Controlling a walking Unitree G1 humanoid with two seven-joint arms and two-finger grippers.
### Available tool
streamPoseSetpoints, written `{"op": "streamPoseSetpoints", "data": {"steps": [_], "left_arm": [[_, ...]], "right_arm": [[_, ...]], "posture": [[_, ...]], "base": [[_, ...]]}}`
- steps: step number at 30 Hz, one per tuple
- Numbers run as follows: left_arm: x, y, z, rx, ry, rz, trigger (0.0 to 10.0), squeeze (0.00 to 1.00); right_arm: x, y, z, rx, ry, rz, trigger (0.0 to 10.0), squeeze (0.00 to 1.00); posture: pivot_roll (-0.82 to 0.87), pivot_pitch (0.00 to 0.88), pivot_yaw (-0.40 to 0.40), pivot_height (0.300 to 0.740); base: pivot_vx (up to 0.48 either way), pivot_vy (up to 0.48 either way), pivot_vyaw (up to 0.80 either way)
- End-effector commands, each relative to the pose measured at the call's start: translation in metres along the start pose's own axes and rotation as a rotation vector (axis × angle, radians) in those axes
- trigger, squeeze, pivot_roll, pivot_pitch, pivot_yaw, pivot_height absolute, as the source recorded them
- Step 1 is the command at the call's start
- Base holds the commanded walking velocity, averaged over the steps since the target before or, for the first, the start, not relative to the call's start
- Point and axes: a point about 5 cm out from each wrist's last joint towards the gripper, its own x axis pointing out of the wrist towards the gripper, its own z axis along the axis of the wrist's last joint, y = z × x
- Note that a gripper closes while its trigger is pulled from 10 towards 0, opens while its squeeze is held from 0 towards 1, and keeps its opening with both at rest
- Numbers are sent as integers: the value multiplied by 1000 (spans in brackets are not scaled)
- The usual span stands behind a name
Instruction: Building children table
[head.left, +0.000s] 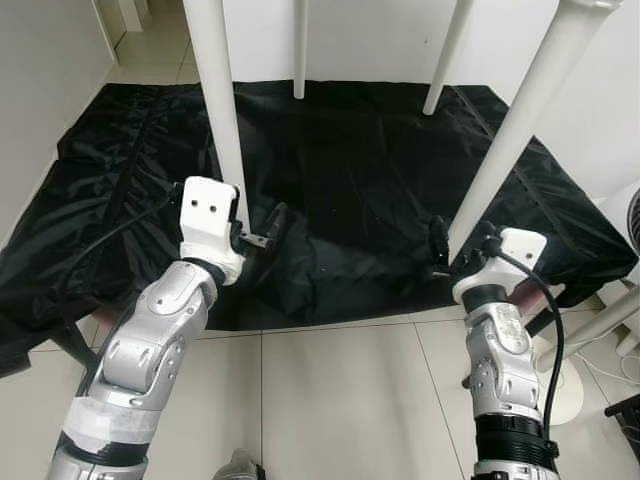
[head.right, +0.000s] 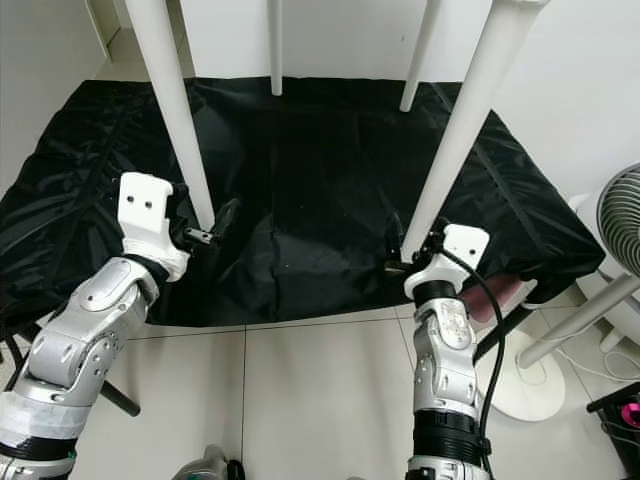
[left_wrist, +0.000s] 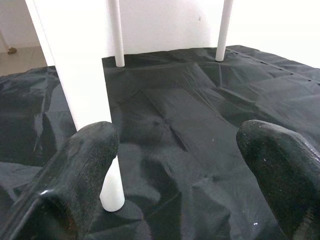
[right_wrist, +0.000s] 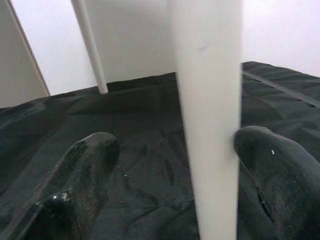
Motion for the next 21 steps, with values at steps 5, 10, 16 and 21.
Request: {"op": "streamPoseSetpoints", "data": {"steps": [5,10,16,21], "left_arm": [[-8,4,-10,27,-10,52,10000,0],[-14,1,-17,36,-31,42,10000,0],[-18,-4,-19,40,-47,6,10000,0],[-18,-4,-19,40,-47,6,10000,0]], "right_arm": [[-9,7,-6,-65,9,40,10000,0],[-15,12,-15,-76,28,74,10000,0],[-19,15,-19,-80,40,98,10000,0],[-19,15,-19,-80,40,98,10000,0]], "posture": [[18,0,0,740],[17,0,0,740],[18,77,-37,740],[18,77,-37,740]], "base": [[0,0,0],[0,0,0],[0,0,0],[0,0,0]]}}
